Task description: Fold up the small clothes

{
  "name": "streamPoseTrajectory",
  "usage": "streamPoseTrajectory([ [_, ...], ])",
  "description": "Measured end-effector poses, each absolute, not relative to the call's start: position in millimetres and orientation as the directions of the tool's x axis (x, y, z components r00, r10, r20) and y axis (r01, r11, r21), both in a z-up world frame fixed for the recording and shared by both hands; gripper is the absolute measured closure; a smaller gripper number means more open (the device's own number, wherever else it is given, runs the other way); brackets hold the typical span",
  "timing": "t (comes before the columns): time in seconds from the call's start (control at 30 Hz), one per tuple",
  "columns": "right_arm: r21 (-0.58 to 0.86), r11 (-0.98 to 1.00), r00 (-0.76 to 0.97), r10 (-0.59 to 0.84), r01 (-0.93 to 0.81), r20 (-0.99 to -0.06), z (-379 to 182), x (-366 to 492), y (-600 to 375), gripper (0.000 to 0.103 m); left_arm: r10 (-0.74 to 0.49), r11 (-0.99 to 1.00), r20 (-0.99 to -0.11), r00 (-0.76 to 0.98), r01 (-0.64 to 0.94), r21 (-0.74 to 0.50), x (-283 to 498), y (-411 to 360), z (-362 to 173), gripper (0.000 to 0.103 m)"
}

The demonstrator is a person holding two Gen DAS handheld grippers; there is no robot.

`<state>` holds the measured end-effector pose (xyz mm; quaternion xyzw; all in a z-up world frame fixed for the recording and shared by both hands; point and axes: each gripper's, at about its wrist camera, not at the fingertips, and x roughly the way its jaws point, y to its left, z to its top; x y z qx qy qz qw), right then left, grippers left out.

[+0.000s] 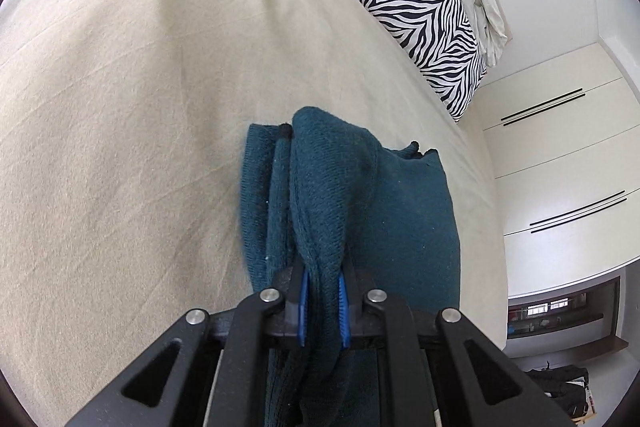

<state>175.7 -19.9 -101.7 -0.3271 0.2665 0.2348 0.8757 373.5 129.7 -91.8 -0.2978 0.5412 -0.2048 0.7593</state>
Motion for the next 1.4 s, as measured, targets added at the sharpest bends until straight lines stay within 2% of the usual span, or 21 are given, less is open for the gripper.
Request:
streamPoseTrajectory([
  [0.1,-0.415,0.689,0.725,0.235,-0.594,-0.648,-110,186,-26,0.091,-0.65,0.716,-0.673,0.353,-0.01,-0.698,363,137,-96,0.085],
  [0.2,-0.315,0.722,0.682,0.288,-0.616,-0.672,-104,183,-45,0.086,-0.626,0.725,-0.673,0.394,-0.023,-0.688,357,146,-88,0.082],
  [0.27,-0.21,0.737,0.634,0.356,-0.642,-0.686,-96,175,-63,0.079,-0.542,0.784,-0.709,0.451,-0.031,-0.62,344,155,-71,0.072],
  [0.33,-0.136,0.756,0.616,0.399,-0.64,-0.68,-85,164,-86,0.063,-0.467,0.83,-0.718,0.517,-0.024,-0.557,333,158,-49,0.07],
  [0.37,-0.099,0.766,0.611,0.42,-0.636,-0.671,-78,161,-100,0.059,-0.452,0.84,-0.709,0.541,-0.008,-0.542,328,158,-38,0.07],
  [0.47,-0.001,0.8,0.607,0.455,-0.6,-0.652,-61,158,-143,0.059,-0.424,0.874,-0.685,0.593,0.07,-0.481,309,144,-9,0.07],
  [0.57,0.148,0.842,0.593,0.479,-0.519,-0.648,-43,162,-184,0.059,-0.407,0.902,-0.702,0.584,0.136,-0.41,296,117,-4,0.069],
  [0.7,0.43,0.834,0.57,0.551,-0.346,-0.61,-35,207,-265,0.058,-0.366,0.928,-0.786,0.498,0.129,-0.35,291,89,-48,0.07],
  [0.73,0.485,0.812,0.566,0.578,-0.325,-0.588,-29,193,-270,0.057,-0.35,0.934,-0.797,0.492,0.117,-0.338,287,89,-59,0.07],
  [0.8,0.55,0.781,0.559,0.609,-0.297,-0.563,-26,203,-289,0.057,-0.314,0.947,-0.791,0.525,0.12,-0.297,276,87,-70,0.076],
  [0.9,0.638,0.723,0.489,0.671,-0.266,-0.557,-41,218,-299,0.057,-0.315,0.947,-0.777,0.545,0.123,-0.298,262,92,-76,0.076],
  [0.97,0.651,0.739,0.417,0.654,-0.174,-0.631,-72,214,-282,0.059,-0.306,0.951,-0.777,0.55,0.135,-0.279,258,90,-78,0.076],
  [1.03,0.687,0.71,0.401,0.681,-0.158,-0.612,-97,217,-291,0.059,-0.294,0.955,-0.778,0.556,0.146,-0.257,257,88,-79,0.076],
  [1.13,0.692,0.704,0.412,0.685,-0.16,-0.601,-93,210,-300,0.059,-0.291,0.956,-0.772,0.565,0.156,-0.247,255,87,-81,0.076],
  [1.27,0.687,0.703,0.444,0.683,-0.183,-0.58,-63,216,-312,0.057,-0.343,0.937,-0.745,0.573,0.15,-0.316,253,98,-86,0.076],
  [1.4,0.728,0.663,0.449,0.712,-0.175,-0.54,-39,270,-316,0.057,-0.365,0.926,-0.734,0.572,0.145,-0.348,254,101,-88,0.077],
])
